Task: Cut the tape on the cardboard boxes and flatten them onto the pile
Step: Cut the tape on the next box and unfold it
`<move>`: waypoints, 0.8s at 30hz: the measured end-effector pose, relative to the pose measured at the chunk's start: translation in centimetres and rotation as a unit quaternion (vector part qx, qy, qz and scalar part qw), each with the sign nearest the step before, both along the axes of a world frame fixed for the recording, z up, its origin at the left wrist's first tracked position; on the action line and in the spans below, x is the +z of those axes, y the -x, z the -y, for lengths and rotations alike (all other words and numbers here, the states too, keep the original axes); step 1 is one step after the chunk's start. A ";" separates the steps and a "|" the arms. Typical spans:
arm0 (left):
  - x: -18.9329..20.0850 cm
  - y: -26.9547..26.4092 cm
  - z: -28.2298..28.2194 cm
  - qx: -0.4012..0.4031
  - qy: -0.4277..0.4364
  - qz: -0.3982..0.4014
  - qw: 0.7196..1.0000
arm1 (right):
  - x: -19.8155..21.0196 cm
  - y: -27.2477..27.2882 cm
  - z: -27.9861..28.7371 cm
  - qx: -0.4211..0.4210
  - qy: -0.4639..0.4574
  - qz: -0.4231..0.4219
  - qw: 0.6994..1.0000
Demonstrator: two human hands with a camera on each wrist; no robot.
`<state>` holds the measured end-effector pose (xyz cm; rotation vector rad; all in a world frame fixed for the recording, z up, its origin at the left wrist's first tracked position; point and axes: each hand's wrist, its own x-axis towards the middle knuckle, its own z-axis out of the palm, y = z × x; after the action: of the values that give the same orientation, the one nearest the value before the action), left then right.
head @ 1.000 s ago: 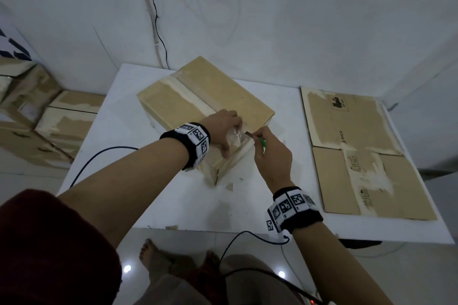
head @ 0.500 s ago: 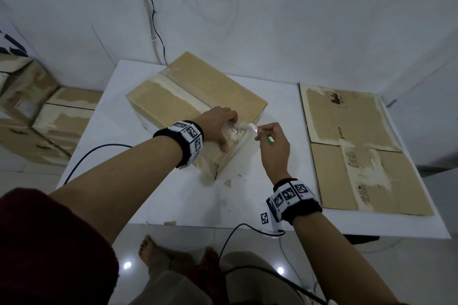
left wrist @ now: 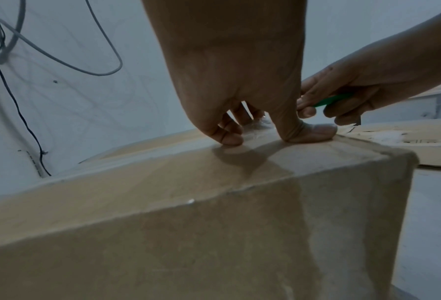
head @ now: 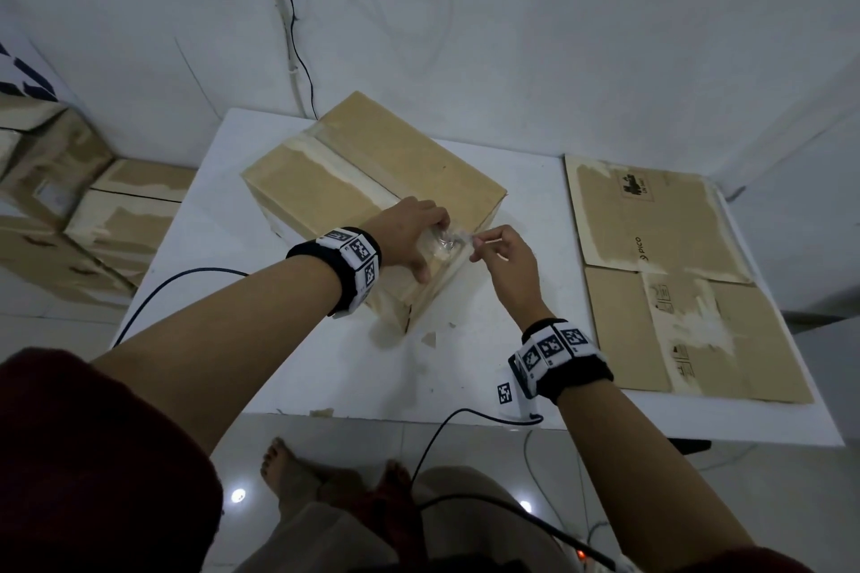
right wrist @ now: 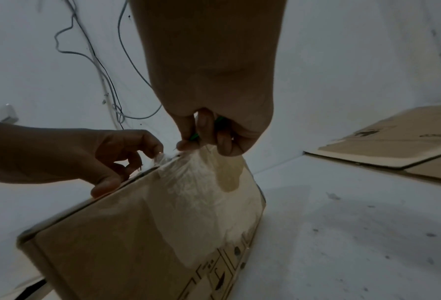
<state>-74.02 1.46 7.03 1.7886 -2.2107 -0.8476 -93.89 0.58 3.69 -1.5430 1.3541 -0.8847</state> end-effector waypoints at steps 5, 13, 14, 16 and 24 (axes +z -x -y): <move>0.1 0.2 -0.2 -0.007 0.004 0.002 1.000 | 0.5 -0.9 0.8 0.038 0.009 -0.066 0.997; -0.2 0.2 -0.2 -0.011 0.010 -0.002 1.000 | 1.5 0.7 2.0 0.085 -0.004 -0.118 0.989; -0.2 0.1 -0.2 -0.014 0.012 -0.001 1.000 | 1.5 0.4 1.9 0.084 0.009 -0.131 0.988; -0.3 0.0 -0.2 -0.019 0.015 0.002 1.000 | 1.3 -0.2 1.7 0.089 0.030 -0.144 0.985; -0.4 0.2 0.5 -0.010 0.018 -0.001 1.000 | 0.6 1.2 1.8 0.101 -0.038 -0.088 0.990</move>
<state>-74.24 1.00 6.67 1.7510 -2.2309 -0.8081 -95.08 -1.20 4.33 -1.6943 1.3100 -0.5770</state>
